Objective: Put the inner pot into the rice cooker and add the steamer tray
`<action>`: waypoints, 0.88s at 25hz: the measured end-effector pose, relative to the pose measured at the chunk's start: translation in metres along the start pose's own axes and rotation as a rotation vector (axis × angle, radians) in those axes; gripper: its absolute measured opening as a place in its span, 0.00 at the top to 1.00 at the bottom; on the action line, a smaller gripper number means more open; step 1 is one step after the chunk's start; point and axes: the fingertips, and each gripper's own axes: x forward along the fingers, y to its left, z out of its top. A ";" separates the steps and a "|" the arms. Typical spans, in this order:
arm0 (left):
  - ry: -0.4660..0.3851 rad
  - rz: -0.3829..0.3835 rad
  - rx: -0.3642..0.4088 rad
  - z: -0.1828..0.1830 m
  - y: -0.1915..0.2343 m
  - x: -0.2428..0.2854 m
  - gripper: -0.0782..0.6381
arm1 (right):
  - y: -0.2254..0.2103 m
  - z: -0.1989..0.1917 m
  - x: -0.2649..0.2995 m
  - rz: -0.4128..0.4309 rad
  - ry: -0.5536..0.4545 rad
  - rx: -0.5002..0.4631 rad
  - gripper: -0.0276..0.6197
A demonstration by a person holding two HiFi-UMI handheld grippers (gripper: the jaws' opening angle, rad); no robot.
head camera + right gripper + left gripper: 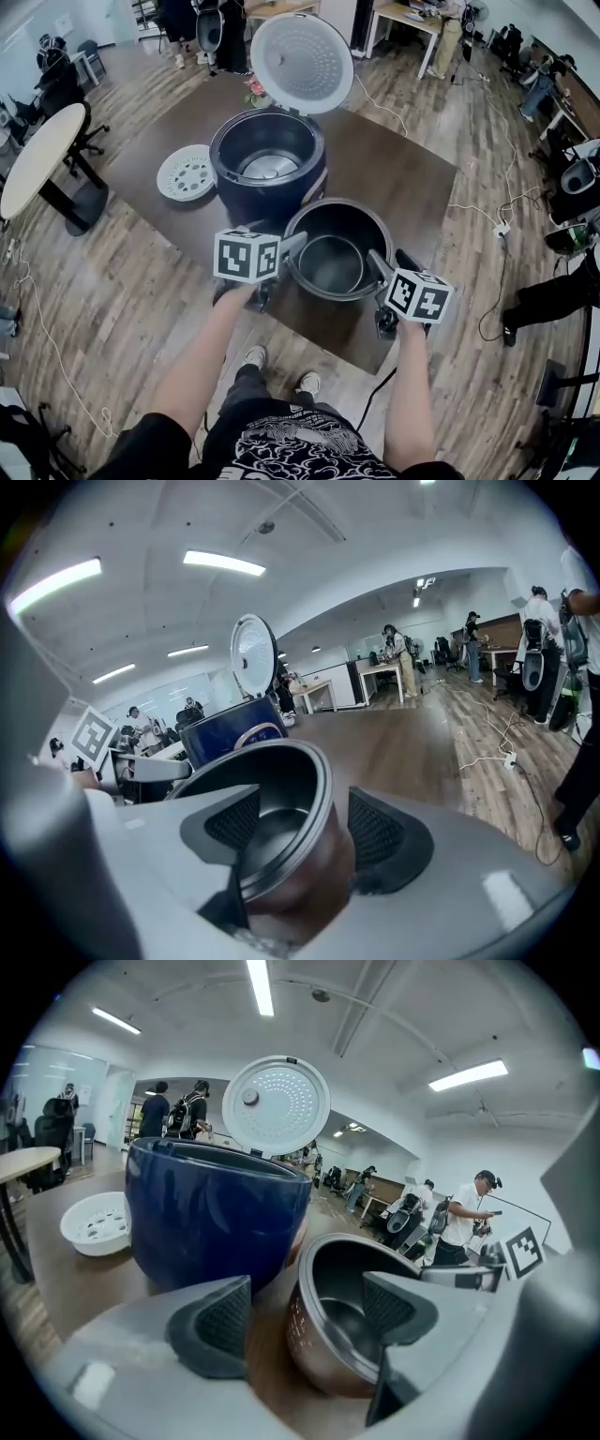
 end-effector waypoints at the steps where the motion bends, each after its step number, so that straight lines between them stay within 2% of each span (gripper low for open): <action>1: -0.001 -0.002 -0.008 -0.001 -0.001 0.000 0.36 | 0.000 -0.002 0.001 0.006 0.007 0.003 0.53; 5: 0.004 -0.013 -0.043 -0.009 -0.003 0.001 0.44 | -0.002 -0.009 0.005 0.019 0.025 0.014 0.59; 9: 0.001 -0.016 -0.084 -0.017 -0.002 0.002 0.49 | -0.001 -0.012 0.009 0.036 0.027 0.029 0.65; 13: 0.000 -0.012 -0.093 -0.023 -0.006 -0.001 0.52 | -0.004 -0.011 0.007 0.035 0.013 0.025 0.69; 22: -0.040 -0.013 -0.146 -0.031 -0.018 -0.001 0.69 | -0.002 -0.013 0.007 0.063 -0.002 0.027 0.69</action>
